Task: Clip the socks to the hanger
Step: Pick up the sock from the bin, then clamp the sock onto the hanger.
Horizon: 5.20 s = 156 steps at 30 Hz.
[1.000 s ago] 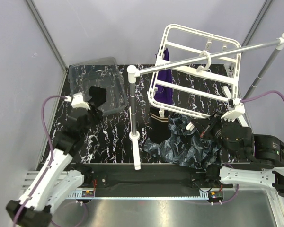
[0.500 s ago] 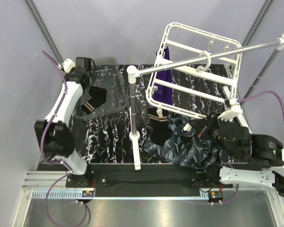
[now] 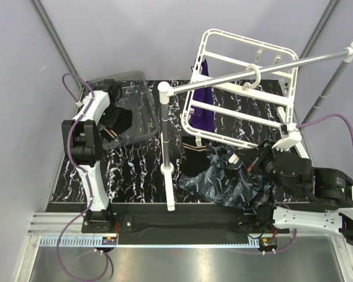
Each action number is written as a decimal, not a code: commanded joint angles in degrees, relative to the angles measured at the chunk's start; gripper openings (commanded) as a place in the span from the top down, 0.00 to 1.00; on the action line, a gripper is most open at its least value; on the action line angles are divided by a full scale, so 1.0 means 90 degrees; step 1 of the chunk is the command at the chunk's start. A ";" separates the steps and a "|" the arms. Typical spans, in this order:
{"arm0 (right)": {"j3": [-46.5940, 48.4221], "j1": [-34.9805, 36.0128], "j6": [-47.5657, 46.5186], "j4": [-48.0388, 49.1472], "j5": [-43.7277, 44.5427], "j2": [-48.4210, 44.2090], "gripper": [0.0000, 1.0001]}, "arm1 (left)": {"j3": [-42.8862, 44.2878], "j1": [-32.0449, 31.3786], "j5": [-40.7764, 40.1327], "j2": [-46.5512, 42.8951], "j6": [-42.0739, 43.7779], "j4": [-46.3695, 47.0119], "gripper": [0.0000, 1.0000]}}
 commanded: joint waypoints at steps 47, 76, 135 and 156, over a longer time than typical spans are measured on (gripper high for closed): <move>0.0178 -0.0030 -0.0156 0.0311 -0.0147 0.0340 1.00 | -0.3042 -0.1566 -0.2022 -0.4986 0.1889 0.2043 1.00; 0.0500 -0.0030 -0.0721 0.0536 -0.0293 0.0535 1.00 | -0.4397 -0.3403 0.8066 -0.8799 0.6754 0.4058 1.00; 0.0500 -0.0020 -0.1240 0.0878 -0.1279 0.0447 1.00 | -0.1858 -0.6674 0.7306 -0.4766 0.8972 0.2515 1.00; 0.0344 -0.0020 -0.1152 0.0966 -0.1494 0.0525 1.00 | -0.1204 -0.6674 0.6233 -0.4502 0.8786 0.2652 1.00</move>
